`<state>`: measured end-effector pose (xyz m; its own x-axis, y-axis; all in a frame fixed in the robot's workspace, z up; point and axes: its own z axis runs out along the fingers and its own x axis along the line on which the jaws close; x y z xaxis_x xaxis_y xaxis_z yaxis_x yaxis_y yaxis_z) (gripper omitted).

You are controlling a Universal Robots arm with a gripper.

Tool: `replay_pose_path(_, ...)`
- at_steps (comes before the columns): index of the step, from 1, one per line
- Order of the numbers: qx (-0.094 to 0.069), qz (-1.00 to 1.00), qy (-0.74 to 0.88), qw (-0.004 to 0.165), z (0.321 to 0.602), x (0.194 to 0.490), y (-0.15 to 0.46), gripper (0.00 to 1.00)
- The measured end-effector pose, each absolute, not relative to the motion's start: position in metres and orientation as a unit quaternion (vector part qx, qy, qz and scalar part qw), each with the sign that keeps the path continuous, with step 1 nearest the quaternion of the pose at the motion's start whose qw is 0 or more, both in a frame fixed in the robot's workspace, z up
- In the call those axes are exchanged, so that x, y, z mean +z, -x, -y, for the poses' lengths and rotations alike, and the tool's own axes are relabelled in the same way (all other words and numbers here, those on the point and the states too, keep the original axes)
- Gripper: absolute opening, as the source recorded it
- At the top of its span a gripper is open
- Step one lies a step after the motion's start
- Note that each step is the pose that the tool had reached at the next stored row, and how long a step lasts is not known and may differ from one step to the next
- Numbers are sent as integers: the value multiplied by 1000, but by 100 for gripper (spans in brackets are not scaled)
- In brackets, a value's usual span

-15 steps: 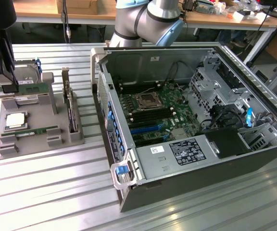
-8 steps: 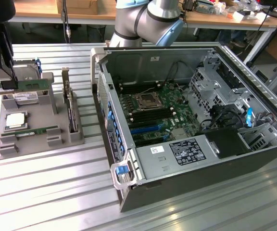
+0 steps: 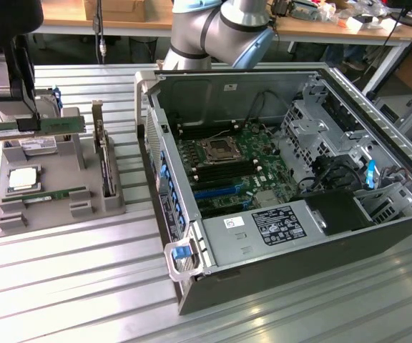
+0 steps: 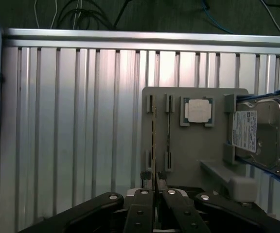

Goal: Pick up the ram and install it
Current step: 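Pick up the ram and move it above insertion slot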

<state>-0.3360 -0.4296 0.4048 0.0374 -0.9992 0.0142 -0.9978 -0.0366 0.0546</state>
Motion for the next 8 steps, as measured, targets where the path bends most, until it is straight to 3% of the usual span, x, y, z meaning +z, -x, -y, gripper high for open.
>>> replay_pose_path(8, -19, 693, -720, 30, 430, 405, 310, 13)
